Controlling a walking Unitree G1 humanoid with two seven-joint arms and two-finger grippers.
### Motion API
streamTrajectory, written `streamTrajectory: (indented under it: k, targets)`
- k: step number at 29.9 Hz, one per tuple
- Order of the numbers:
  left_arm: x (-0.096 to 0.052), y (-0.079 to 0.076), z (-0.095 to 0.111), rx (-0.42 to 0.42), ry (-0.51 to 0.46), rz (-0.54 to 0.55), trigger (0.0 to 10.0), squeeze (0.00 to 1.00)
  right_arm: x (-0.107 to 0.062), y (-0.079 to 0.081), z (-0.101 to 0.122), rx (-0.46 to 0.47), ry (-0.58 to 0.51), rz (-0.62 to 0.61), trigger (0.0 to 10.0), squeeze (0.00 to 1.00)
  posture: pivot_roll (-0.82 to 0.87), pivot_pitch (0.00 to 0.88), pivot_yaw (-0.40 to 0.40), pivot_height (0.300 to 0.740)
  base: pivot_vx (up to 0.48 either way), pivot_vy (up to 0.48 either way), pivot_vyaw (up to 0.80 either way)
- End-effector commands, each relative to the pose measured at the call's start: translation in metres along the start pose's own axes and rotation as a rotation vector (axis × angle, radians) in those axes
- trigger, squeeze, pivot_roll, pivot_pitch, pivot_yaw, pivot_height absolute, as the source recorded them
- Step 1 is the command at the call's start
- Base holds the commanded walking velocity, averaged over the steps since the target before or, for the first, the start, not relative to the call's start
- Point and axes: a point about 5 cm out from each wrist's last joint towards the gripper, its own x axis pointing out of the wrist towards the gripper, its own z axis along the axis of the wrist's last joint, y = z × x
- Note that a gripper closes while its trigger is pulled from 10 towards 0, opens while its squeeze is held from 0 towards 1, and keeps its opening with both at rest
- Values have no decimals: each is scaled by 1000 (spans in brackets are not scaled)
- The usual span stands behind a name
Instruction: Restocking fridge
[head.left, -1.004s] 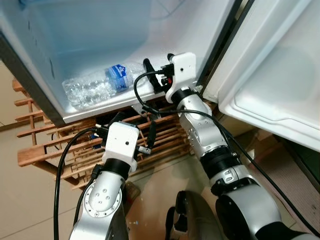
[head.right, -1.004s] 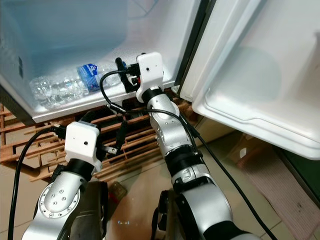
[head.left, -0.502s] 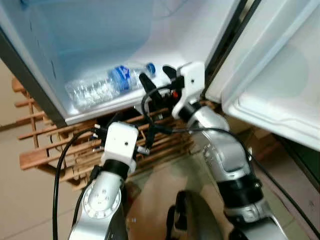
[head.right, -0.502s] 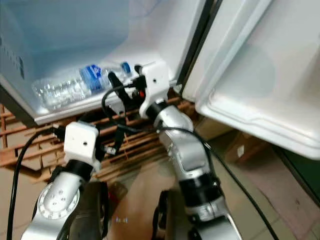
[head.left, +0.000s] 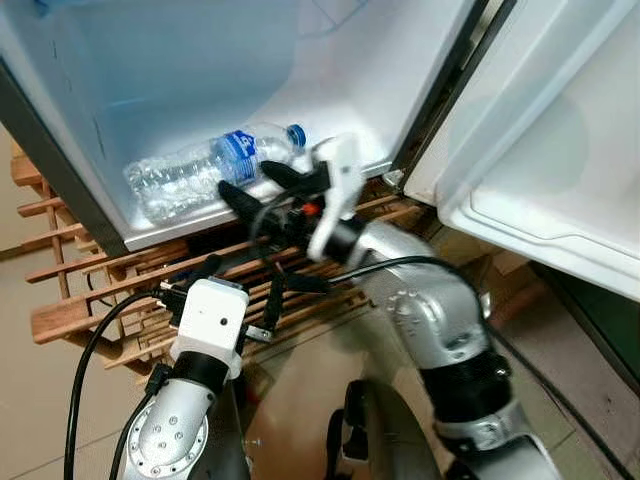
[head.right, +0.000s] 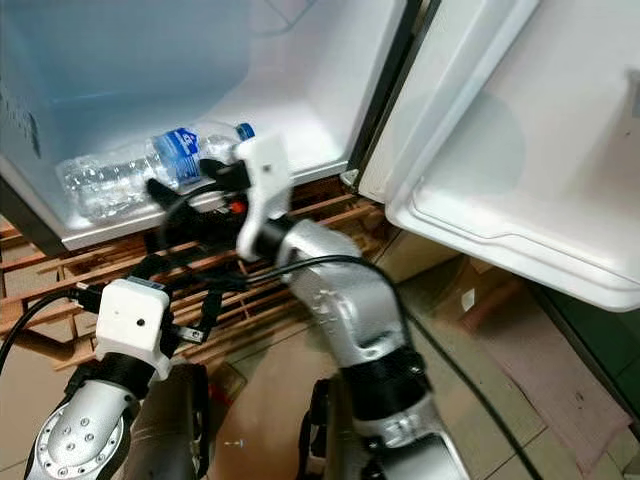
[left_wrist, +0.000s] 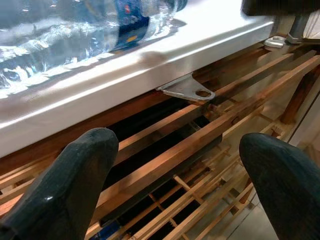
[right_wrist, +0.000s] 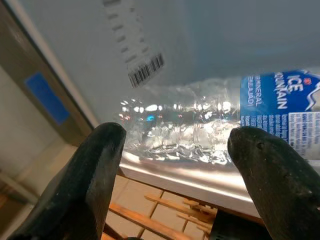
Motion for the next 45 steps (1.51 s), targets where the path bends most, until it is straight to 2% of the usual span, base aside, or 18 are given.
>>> streamTrajectory:
  k: [1, 9, 14, 15, 17, 18, 20, 22, 24, 25, 28, 32, 33, 35, 36, 40, 45]
  targets:
    - [-5, -5, 8, -5, -30, -32, 10000, 0, 10, 1, -6, 20, 14, 7, 10000, 0, 195, 256, -202, 660, 0, 0, 0]
    - [-22, 2, 7, 17, 8, -23, 10000, 0, 22, 22, -18, 91, 76, 102, 10000, 0, 236, 289, -211, 660, 0, 0, 0]
    - [-26, 5, 10, 19, 13, -14, 10000, 0, 34, 26, -25, 77, 82, 117, 10000, 0, 255, 305, -204, 660, 0, 0, 0]
    - [-27, 5, 11, 17, 16, -11, 10000, 0, 43, 23, -20, 8, 62, 118, 10000, 0, 257, 308, -202, 660, 0, 0, 0]
    - [-28, 5, 12, 16, 18, -10, 10000, 0, 46, 22, -18, -23, 55, 118, 10000, 0, 257, 308, -202, 660, 0, 0, 0]
    - [-29, 5, 12, 11, 21, -6, 10000, 0, 53, 19, -7, -141, 26, 111, 10000, 0, 258, 312, -202, 660, 0, 0, 0]
    - [-29, 5, 12, 11, 21, -6, 10000, 0, 53, 19, -7, -141, 26, 111, 10000, 0, 258, 312, -202, 660, 0, 0, 0]
    - [-28, 4, 12, 2, 24, -1, 10000, 0, 62, 14, 16, -294, -35, 100, 10000, 0, 251, 315, -208, 660, 0, 0, 0]
    - [-27, 2, 12, -6, 26, 2, 10000, 0, 67, 13, 36, -373, -99, 95, 10000, 0, 248, 315, -209, 660, 0, 0, 0]
    - [-27, 2, 12, -8, 26, 3, 10000, 0, 68, 12, 39, -379, -108, 94, 10000, 0, 248, 315, -209, 660, 0, 0, 0]
    - [-27, 0, 12, -15, 28, 4, 10000, 0, 69, 13, 46, -371, -124, 101, 10000, 0, 246, 316, -213, 660, 0, 0, 0]
    - [-27, -1, 10, -18, 35, 3, 10000, 0, 67, 13, 47, -312, -131, 108, 10000, 0, 239, 313, -216, 660, 0, 0, 0]
    - [-26, -3, 8, -21, 40, 1, 10000, 0, 62, 13, 37, -241, -104, 107, 10000, 0, 231, 311, -217, 660, 0, 0, 0]
    - [-26, -3, 8, -21, 42, 1, 10000, 0, 59, 12, 32, -214, -89, 103, 10000, 0, 226, 308, -216, 660, 0, 0, 0]
    - [-24, -4, 7, -23, 43, 0, 10000, 0, 54, 10, 20, -199, -66, 90, 10000, 0, 218, 303, -214, 660, 0, 0, 0]
    - [-19, -3, 6, -27, 41, 0, 10000, 0, 49, 6, 7, -191, -51, 52, 10000, 0, 206, 295, -209, 660, 0, 0, 0]
    - [-16, -3, 5, -30, 36, 3, 10000, 0, 46, 3, 3, -179, -38, 20, 10000, 0, 206, 289, -211, 660, 0, 0, 0]
